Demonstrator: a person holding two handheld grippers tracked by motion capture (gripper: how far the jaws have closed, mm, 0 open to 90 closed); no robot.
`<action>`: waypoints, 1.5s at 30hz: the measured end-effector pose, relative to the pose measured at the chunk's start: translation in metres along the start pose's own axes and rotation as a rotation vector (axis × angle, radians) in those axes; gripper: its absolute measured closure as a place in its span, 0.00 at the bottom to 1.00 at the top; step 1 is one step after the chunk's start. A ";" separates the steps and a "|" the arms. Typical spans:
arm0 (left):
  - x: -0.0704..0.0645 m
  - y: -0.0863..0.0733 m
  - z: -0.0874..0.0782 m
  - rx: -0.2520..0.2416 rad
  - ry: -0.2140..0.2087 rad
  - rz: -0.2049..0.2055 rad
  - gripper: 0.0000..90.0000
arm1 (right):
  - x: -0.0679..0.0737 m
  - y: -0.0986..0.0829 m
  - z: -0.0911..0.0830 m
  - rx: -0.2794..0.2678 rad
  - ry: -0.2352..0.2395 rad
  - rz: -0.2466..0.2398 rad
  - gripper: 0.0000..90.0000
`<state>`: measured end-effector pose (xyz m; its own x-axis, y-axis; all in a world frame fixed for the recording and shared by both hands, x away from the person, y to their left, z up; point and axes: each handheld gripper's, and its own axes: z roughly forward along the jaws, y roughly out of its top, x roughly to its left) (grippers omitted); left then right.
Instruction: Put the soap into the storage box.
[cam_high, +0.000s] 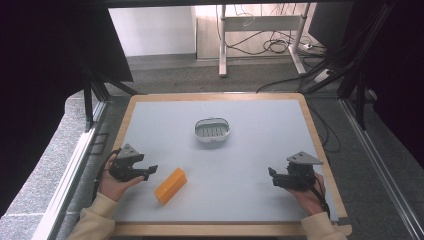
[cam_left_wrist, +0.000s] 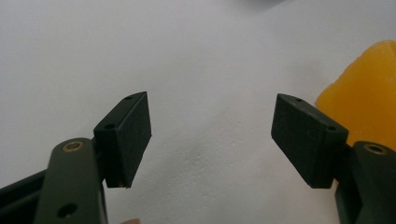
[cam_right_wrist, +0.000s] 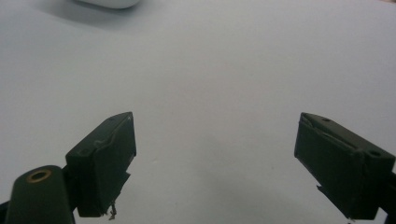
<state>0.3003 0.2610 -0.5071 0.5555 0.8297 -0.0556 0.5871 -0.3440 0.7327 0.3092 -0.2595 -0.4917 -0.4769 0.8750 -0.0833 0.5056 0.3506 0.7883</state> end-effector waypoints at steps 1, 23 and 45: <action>0.000 0.000 0.000 -0.001 -0.002 0.002 0.32 | 0.000 0.000 0.000 0.001 0.007 0.001 0.16; -0.002 0.015 -0.026 0.018 -0.040 0.004 0.33 | -0.002 -0.006 -0.002 -0.037 0.009 0.026 0.20; -0.012 0.027 -0.049 0.049 -0.078 0.014 0.33 | 0.001 -0.007 -0.001 -0.023 -0.004 -0.011 0.22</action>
<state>0.2805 0.2637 -0.4536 0.6071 0.7884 -0.0991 0.6057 -0.3784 0.6999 0.3046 -0.2613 -0.4970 -0.4794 0.8725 -0.0940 0.4838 0.3521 0.8012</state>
